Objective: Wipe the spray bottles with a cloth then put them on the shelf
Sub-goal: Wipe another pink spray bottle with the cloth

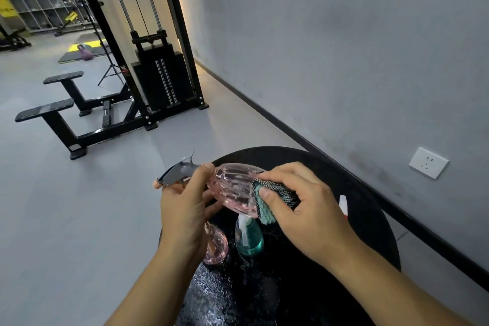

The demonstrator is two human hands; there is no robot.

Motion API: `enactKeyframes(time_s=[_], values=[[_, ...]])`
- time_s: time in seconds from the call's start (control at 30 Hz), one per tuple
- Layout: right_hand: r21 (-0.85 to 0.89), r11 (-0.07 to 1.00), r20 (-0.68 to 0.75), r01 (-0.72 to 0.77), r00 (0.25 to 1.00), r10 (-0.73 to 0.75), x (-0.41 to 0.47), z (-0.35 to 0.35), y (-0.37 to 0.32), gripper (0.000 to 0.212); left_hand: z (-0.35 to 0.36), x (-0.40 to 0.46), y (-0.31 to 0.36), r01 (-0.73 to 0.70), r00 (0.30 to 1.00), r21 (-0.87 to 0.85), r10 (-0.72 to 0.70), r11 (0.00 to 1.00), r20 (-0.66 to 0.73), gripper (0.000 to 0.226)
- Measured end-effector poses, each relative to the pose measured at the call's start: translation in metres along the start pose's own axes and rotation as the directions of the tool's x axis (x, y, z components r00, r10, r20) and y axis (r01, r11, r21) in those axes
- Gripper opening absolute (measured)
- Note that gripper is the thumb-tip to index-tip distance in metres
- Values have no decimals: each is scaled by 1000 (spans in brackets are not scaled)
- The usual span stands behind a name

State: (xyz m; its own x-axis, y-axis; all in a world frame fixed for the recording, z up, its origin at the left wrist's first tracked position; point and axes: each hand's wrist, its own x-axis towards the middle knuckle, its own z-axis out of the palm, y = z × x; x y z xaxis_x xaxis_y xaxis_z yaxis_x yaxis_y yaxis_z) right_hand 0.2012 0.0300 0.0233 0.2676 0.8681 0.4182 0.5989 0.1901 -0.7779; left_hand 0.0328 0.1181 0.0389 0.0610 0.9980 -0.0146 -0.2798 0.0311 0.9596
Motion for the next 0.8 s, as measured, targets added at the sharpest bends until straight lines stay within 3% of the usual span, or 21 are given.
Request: enactKeyframes(time_s=[0.13, 0.23, 0.47, 0.67, 0.8], values=[[83, 995, -48, -52, 997, 56, 2, -1, 0, 21, 2, 3, 0, 34, 999, -55, -33, 998, 9, 20], [81, 996, -63, -41, 997, 47, 1, 2, -1, 21, 1, 4, -4, 85, 996, -119, -83, 989, 28, 8], [38, 999, -131, 17, 991, -12, 1, 1, 2, 23, 3, 3, -7, 238, 971, -228, -228, 944, 71, 32], [15, 999, -197, 32, 980, -29, 2, -1, 5, 23, 7, 0, -4, 280, 958, -162, -264, 946, 111, 66], [-5, 1000, -206, 27, 978, -28, 3, -2, 7, 23, 7, -1, -4, 281, 956, -130, -267, 951, 119, 54]])
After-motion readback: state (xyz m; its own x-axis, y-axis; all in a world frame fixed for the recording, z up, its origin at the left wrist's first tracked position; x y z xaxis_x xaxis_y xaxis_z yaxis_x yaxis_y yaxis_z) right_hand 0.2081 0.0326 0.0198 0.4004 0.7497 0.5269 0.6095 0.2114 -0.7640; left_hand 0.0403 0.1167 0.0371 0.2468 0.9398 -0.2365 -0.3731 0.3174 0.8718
